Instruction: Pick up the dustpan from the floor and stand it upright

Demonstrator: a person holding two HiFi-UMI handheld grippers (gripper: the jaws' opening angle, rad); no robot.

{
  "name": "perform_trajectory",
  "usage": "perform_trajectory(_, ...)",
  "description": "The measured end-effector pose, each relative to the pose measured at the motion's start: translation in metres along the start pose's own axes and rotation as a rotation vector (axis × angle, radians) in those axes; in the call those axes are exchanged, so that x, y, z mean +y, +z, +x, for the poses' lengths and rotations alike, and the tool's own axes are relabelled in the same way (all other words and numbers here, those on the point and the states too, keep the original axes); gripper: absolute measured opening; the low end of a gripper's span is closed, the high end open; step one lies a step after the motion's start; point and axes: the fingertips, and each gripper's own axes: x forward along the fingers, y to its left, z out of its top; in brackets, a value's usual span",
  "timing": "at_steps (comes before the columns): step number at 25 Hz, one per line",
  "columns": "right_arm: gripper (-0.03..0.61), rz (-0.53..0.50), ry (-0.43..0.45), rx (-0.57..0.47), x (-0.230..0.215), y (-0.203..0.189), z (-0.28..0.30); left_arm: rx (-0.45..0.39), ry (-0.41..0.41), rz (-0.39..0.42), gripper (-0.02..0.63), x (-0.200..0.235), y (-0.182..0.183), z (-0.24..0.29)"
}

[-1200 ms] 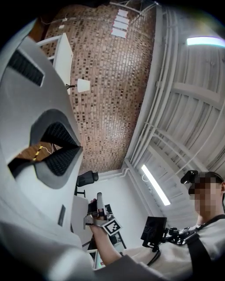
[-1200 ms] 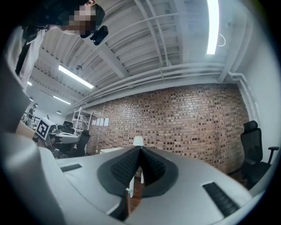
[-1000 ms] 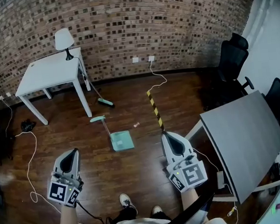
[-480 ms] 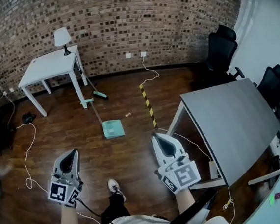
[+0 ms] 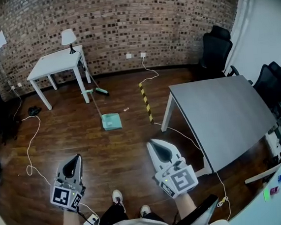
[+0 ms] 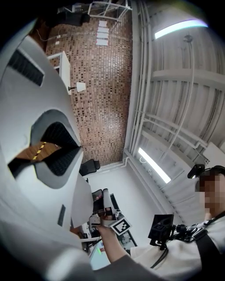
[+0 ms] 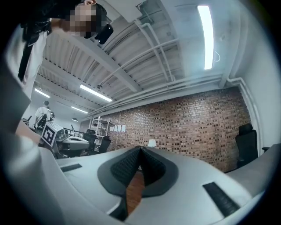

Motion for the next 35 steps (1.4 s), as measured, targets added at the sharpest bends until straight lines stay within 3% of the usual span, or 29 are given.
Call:
perform_trajectory(10,-0.018,0.045,-0.004,-0.030,0.043,0.022,-0.018,-0.027,-0.010,0.007,0.008,0.011,0.025,-0.037)
perform_trajectory(16,-0.020,0.017,-0.013,-0.035,0.060,0.023,-0.010,-0.035,0.007,0.011,0.008,0.029,0.026,-0.052)
perform_trajectory(35,-0.023,-0.008,-0.003,0.054,0.064,0.003,0.008,-0.039,-0.015,0.009,0.008,0.021,0.025,-0.040)
